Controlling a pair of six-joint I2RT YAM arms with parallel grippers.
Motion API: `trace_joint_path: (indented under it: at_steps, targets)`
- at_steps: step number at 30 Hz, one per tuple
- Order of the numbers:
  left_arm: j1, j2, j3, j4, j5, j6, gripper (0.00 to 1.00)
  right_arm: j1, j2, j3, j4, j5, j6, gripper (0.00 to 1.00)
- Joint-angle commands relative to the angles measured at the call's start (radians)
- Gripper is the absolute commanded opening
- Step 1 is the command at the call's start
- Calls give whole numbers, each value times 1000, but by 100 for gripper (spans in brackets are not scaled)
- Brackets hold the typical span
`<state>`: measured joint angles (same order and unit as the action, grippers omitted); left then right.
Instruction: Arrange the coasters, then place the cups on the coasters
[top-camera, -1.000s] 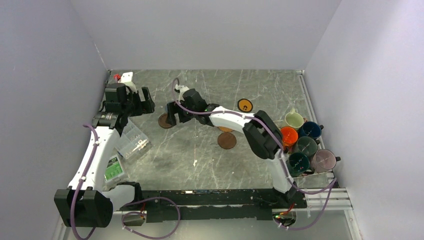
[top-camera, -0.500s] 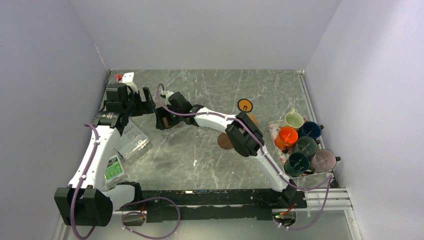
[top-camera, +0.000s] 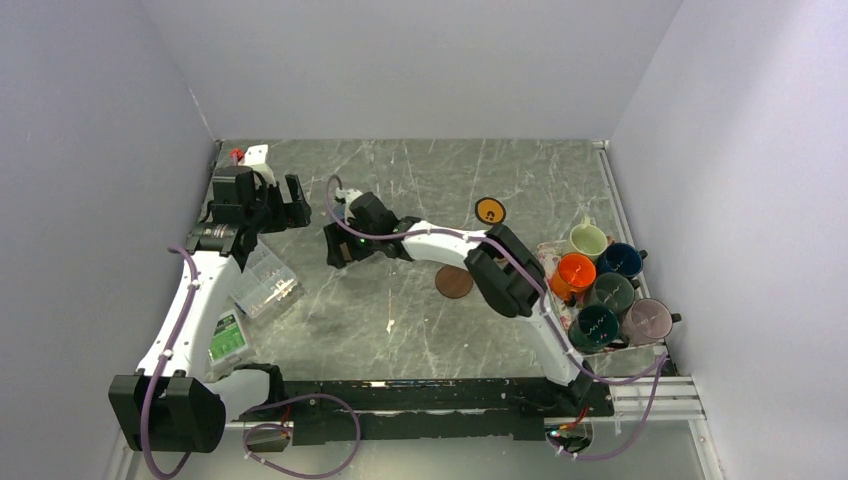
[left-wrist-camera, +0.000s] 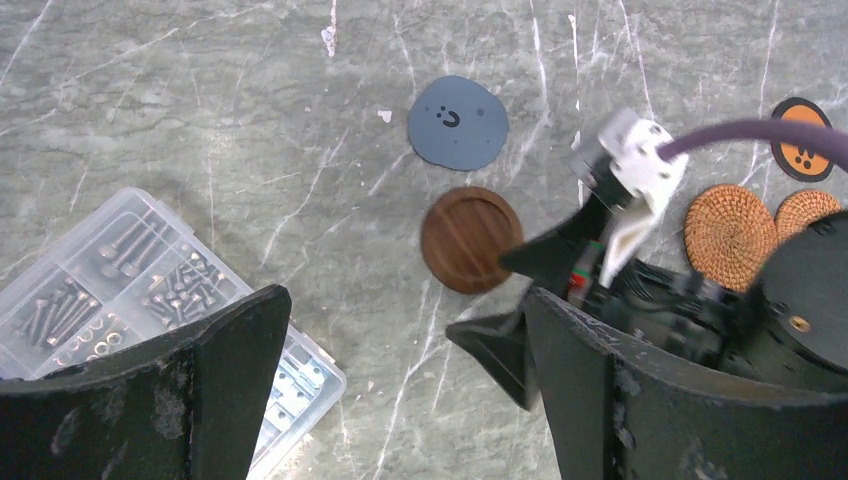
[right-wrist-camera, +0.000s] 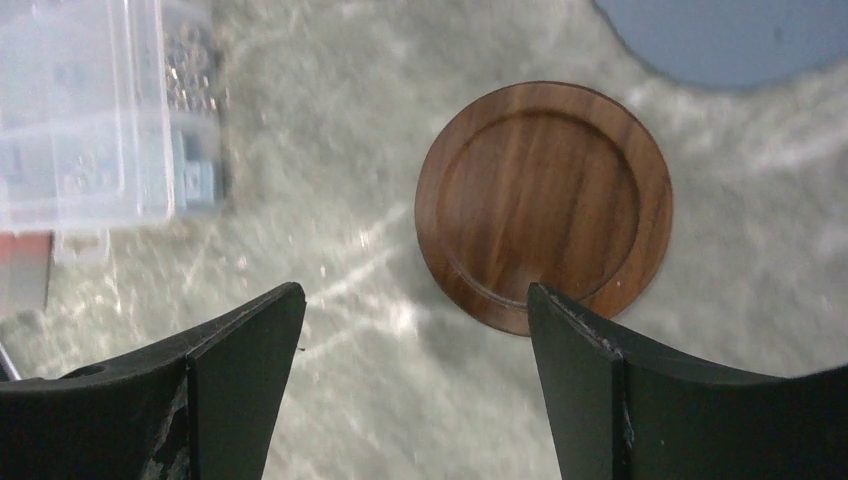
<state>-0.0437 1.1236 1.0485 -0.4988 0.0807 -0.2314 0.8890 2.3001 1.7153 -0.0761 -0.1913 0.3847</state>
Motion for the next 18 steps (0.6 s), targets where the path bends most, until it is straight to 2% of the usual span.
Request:
trace_joint_path:
  at_steps: [1,7,18]
  targets:
    - [-4,1,8,9,-2,-14,94,-3,-116,-193,-87,52,-4,87]
    - [-4,7,8,9,2,-14,94,-3,-265,-403,-89,104,24,87]
    - [-4,1,5,11,-9,-12,94,-1,-444,-633,-86,115,76,87]
